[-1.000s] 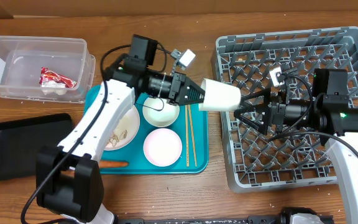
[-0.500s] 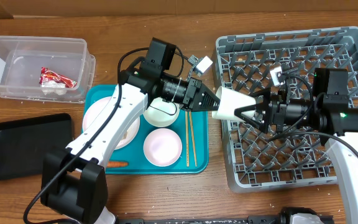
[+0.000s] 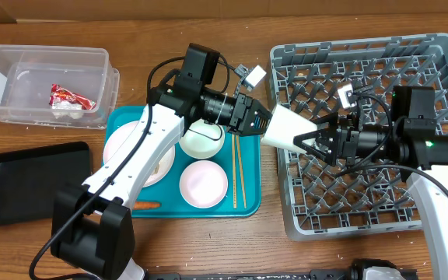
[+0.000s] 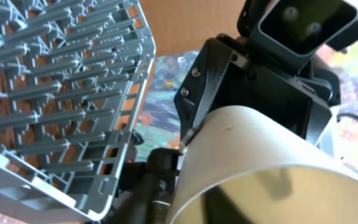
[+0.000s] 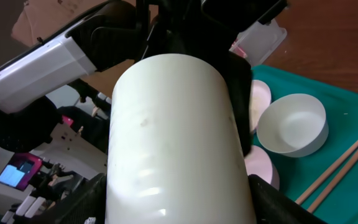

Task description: Sort waste into correct bins and load items into the dishwasher

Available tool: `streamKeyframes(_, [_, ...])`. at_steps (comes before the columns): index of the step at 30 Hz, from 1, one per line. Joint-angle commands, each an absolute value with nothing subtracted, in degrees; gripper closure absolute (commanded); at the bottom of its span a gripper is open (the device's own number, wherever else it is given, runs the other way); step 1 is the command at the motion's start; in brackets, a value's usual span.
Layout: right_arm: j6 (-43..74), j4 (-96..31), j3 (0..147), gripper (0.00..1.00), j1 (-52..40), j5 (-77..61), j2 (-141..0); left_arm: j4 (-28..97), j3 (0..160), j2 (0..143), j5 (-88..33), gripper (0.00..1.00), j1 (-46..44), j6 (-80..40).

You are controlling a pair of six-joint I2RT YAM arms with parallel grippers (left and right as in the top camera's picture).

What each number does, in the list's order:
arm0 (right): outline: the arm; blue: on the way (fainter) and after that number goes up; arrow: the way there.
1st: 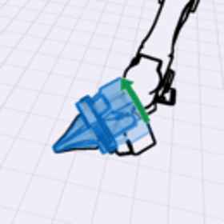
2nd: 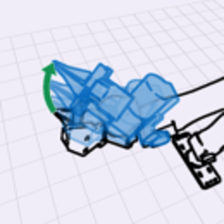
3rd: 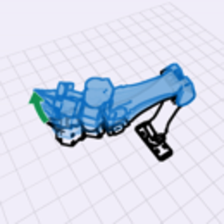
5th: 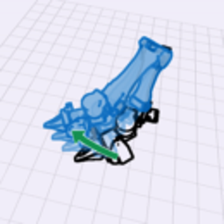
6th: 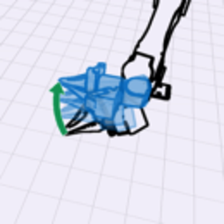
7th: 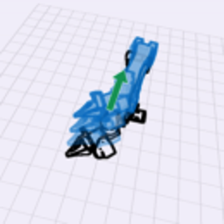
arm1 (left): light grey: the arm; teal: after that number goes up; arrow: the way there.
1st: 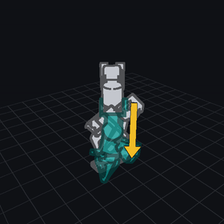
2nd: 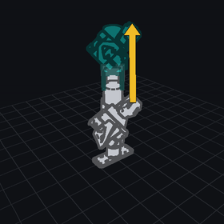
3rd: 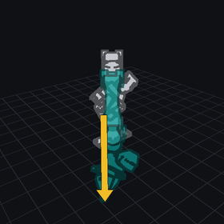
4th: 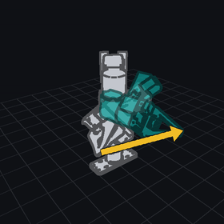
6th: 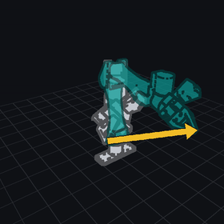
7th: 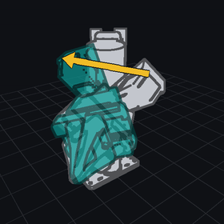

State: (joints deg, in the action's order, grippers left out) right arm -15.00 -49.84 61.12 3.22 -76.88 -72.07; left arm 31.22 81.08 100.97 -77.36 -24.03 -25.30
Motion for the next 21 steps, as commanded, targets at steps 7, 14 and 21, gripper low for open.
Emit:
streamKeyframes(7, [-13.08,-50.24,62.70,0.56,3.07,-70.30,-72.07,36.10,81.87,100.57,-65.25,0.38,-23.11,-23.53])
streamKeyframes(14, [-2.76,-51.11,63.51,0.62,4.21,-43.92,-71.75,50.65,81.89,96.14,-45.63,0.36,-16.10,-17.15])
streamKeyframes(21, [9.47,-62.50,71.68,0.62,11.44,-14.87,-71.77,62.57,81.89,85.17,-24.69,0.36,-5.13,-15.35])
